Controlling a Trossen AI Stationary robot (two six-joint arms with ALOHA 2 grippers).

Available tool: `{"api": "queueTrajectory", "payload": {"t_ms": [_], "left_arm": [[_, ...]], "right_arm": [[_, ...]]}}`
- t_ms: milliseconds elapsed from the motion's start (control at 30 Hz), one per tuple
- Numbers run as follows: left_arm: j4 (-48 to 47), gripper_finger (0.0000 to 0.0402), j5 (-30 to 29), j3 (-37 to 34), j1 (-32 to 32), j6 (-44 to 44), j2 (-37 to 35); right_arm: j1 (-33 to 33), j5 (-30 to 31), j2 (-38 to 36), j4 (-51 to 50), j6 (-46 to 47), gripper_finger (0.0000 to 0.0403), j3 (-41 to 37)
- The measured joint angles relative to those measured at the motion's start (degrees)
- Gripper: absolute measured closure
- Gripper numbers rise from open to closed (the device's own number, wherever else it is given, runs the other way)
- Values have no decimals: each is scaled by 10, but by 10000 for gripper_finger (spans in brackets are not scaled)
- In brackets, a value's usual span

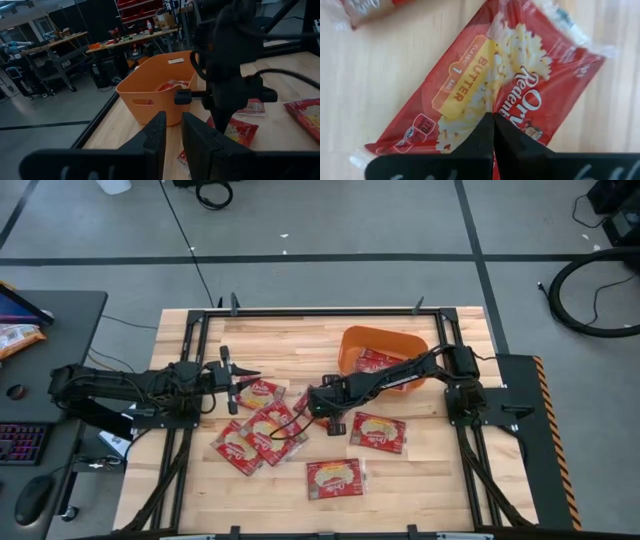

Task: Sort popcorn bags into baskets
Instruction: Put the popcorn bag into the orange bin

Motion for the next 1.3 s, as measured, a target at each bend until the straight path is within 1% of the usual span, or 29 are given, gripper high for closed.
{"api": "queueTrajectory", "payload": {"t_ms": [433,567,733,1067,1133,1200,1300], "left_arm": [[0,338,0,0,0,0,0],[0,338,0,0,0,0,0],[0,338,0,0,0,0,0],[-2,338,0,0,0,3,0],[-2,338,0,0,0,2,0],[-3,338,0,0,0,1,0],[-2,338,0,0,0,2,2]], "right_arm": [[12,37,-2,3,-17,401,2],[19,66,-3,-39,-24,402,39],[22,86,-4,-99,-35,402,86],[28,158,-7,-204,-55,402,175],[28,161,-14,-217,-53,402,185],[28,146,-25,-224,-42,401,188],[25,129,-30,-226,-32,384,188]]}}
